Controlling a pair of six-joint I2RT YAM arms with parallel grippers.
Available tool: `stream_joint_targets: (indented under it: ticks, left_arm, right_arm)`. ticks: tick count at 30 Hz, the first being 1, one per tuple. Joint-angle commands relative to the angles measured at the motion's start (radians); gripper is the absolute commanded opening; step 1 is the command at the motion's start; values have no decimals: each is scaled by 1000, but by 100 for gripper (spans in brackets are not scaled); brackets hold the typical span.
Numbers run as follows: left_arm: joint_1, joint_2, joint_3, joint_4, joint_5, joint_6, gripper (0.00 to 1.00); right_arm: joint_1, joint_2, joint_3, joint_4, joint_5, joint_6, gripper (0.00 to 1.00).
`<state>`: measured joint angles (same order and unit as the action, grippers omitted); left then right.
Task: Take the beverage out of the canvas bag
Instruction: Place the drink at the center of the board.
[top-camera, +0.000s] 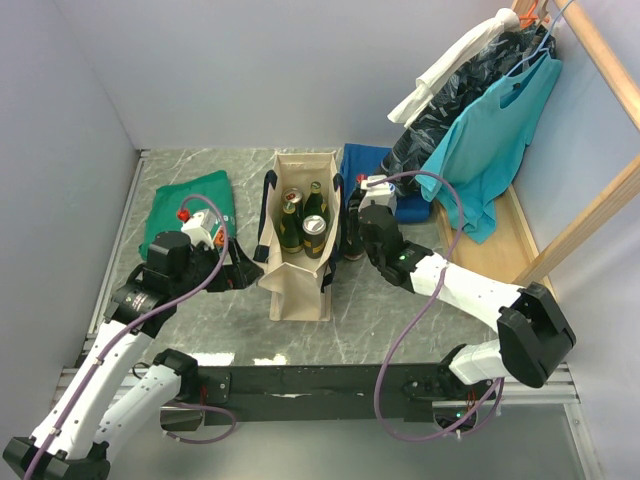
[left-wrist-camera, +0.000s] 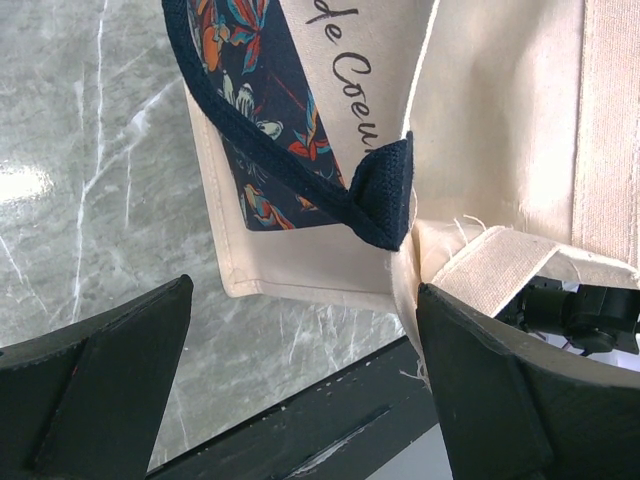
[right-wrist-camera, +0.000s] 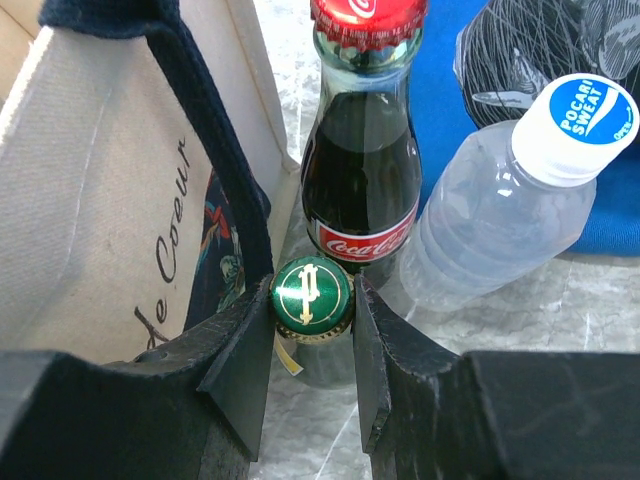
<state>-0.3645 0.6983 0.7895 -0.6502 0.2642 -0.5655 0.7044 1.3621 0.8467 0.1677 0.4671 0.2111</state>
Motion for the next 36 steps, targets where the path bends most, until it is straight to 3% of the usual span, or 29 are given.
stream_joint_targets:
  ticks: [1,6,12,17,22,36]
  left_arm:
    - [7,-5,2,21,-3,-1,100]
    - [9,-6,1,23,-2,-1,100]
    - [12,-5,1,24,7,3,100]
    - [12,-8,2,23,9,4,100]
    - [13,-11,2,24,6,1,100]
    - [13,-43,-3,37,35,12,99]
  right_arm:
    - [13,-31,75,138,47,-4,0]
    - [21,-34,75,124,48,4,0]
    - [23,-29,78,104,25,13,8]
    - [24,-27,89,84,13,19,51]
    - [24,-32,91,76,18,13,68]
    - [69,-150,196,-72,56,-47,76]
